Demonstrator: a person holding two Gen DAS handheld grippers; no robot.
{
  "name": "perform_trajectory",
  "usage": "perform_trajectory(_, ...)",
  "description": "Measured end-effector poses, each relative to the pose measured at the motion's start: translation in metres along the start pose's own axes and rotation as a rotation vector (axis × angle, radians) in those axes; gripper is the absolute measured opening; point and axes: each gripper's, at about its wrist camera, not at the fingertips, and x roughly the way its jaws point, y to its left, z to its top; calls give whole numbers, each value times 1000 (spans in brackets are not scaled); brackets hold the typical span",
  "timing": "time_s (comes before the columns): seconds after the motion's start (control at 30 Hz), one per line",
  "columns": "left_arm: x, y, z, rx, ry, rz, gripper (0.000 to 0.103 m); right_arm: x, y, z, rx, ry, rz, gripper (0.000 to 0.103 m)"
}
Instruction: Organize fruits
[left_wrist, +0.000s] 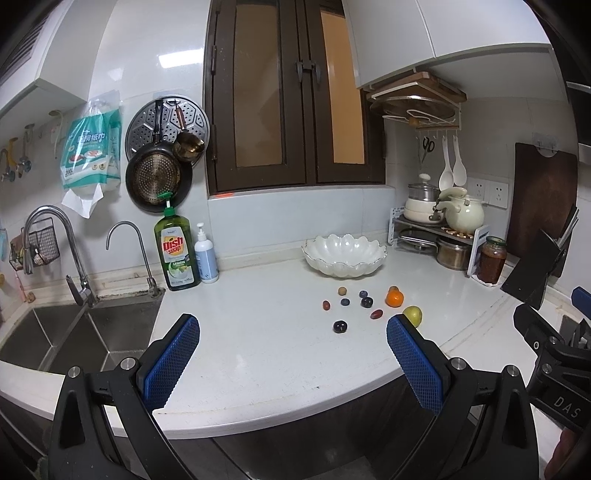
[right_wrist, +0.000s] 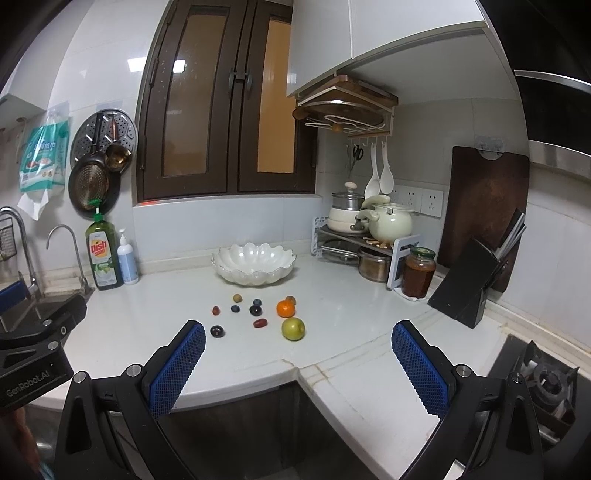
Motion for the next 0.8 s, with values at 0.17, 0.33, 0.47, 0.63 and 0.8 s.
perform_trajectory(0.17,0,-1,1,3,-3,5,103,0,0,-1,-1,-3,0,102)
perform_trajectory(0.33,-1,0,2,6,-7,4,103,0,1,-1,-1,-4,1,102)
perform_trajectory(0.47,-1,0,3,5,-7,4,103,-1,1,0,0,-5,-2,102)
perform_trajectory(0.63,-2,0,3,10,-6,5,103,-1,1,0,0,-4,-2,102)
perform_trajectory(0.8,-2,-1,2,12,-8,7,103,-1,1,0,-1,-6,-3,102)
